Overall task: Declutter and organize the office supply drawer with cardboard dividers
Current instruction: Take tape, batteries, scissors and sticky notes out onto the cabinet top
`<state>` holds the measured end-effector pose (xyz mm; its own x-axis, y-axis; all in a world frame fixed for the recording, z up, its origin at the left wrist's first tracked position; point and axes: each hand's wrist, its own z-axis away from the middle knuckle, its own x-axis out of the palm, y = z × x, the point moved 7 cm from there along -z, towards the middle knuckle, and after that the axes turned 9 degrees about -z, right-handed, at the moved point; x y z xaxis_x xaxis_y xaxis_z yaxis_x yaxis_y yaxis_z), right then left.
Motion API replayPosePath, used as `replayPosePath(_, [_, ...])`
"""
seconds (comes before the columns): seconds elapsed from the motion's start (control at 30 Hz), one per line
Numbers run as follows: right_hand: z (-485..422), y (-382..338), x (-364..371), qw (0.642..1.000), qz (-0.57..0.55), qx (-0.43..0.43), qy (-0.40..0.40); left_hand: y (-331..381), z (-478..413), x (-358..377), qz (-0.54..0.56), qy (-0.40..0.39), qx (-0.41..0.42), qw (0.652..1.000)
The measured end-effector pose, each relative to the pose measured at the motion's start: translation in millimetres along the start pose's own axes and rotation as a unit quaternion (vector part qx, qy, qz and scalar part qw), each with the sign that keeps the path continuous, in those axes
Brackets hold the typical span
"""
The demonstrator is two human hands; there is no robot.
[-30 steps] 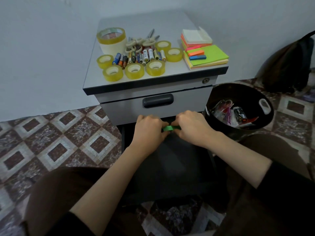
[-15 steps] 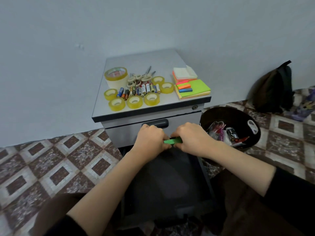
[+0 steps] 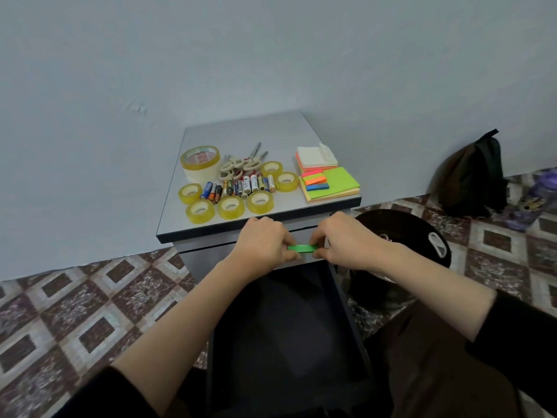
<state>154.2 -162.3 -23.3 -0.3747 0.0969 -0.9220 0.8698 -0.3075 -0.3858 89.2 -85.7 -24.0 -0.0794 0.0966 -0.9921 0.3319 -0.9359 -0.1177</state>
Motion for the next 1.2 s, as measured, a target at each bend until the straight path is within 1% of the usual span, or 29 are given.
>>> replayPosePath(0.13, [-3.8,11.2,-6.7,1.0,-0.02,0.013,0.007,0.6,-4.9,-2.1,0.035,-0.002,0.0,0.999])
replayPosePath(0.2, [-5.7,15.9,-11.2,0.999,-0.021,0.017,0.022,-0.8,-7.4,-2.4,0.076,0.008,-0.006,0.997])
replayPosePath(0.3, [-10.3,25.7,-19.7,0.999,-0.022,0.032,0.034,-7.5,-11.5,-1.7,0.14,0.049,-0.026,0.989])
replayPosePath(0.37, [-16.4,36.0,-29.5,0.997,-0.025,0.051,0.05,-12.9,-14.9,0.5,0.153,0.079,-0.039,0.984])
replayPosePath(0.43, [-24.3,47.6,-41.6,0.994,-0.029,0.074,0.074,-14.0,-19.5,6.1,0.15,0.08,-0.042,0.985])
replayPosePath(0.5, [-34.0,58.5,-51.2,0.991,-0.032,0.096,0.09,-9.8,-24.8,14.0,0.144,0.062,-0.035,0.987])
replayPosePath(0.6, [-51.2,69.9,-55.4,0.989,-0.022,0.117,0.089,-3.0,-34.9,27.1,0.132,0.03,-0.023,0.991])
replayPosePath(0.7, [-65.5,75.3,-55.0,0.989,0.004,0.123,0.083,-3.3,-44.7,39.6,0.095,0.01,-0.026,0.995])
replayPosePath(0.8, [-73.1,73.9,-56.7,0.99,0.02,0.119,0.076,-4.5,-48.7,45.5,0.072,0.014,-0.03,0.997])
replayPosePath(0.93, [-77.0,70.6,-58.1,0.99,0.05,0.108,0.076,-5.8,-49.9,47.4,0.084,0.027,-0.029,0.996])
replayPosePath(1.2, [-82.6,71.5,-57.0,0.988,0.066,0.107,0.091,-4.5,-49.3,48.5,0.052,0.04,-0.026,0.997])
